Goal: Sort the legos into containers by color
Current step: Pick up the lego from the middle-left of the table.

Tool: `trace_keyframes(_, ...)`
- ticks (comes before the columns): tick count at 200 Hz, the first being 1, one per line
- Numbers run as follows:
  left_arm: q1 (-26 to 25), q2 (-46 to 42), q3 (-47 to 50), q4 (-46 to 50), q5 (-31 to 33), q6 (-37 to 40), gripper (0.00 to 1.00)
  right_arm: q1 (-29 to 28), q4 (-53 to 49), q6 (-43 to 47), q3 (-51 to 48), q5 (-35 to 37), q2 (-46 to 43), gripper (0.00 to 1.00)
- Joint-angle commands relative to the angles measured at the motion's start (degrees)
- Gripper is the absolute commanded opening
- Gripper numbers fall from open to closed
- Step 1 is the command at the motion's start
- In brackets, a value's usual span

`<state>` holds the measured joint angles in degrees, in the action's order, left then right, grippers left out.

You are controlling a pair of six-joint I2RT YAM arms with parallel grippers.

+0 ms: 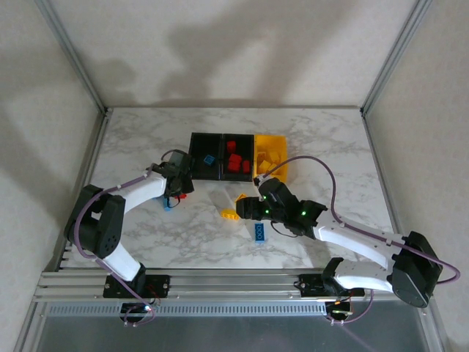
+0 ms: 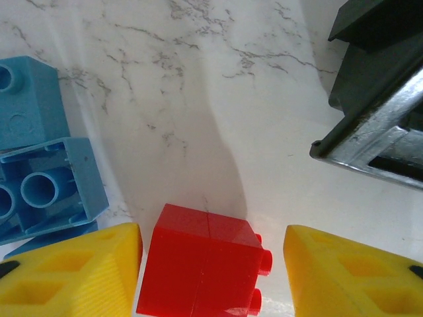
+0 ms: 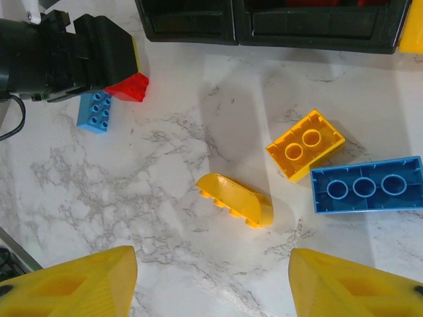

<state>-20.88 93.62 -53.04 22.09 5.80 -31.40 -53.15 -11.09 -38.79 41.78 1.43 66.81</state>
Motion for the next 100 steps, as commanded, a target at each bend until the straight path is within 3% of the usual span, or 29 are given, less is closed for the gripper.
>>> trace_keyframes(1, 0.2, 1.1, 0.8, 0.2, -0.1, 1.1, 0.59, -0.6, 1.4, -0.5, -0.6, 0.3, 0.4, 0.62)
trace_keyframes(50, -0.1, 1.0, 1.1, 0.3, -0.2, 1.2, 0.58, -0.6, 1.6, -0.5, -0.4, 0.3, 0.3, 0.62)
trace_keyframes(100, -0.6, 2.3, 1.6, -0.1, -0.7, 1.5, 0.45, -0.6, 1.2, -0.9, -1.1, 0.7, -1.3, 0.62)
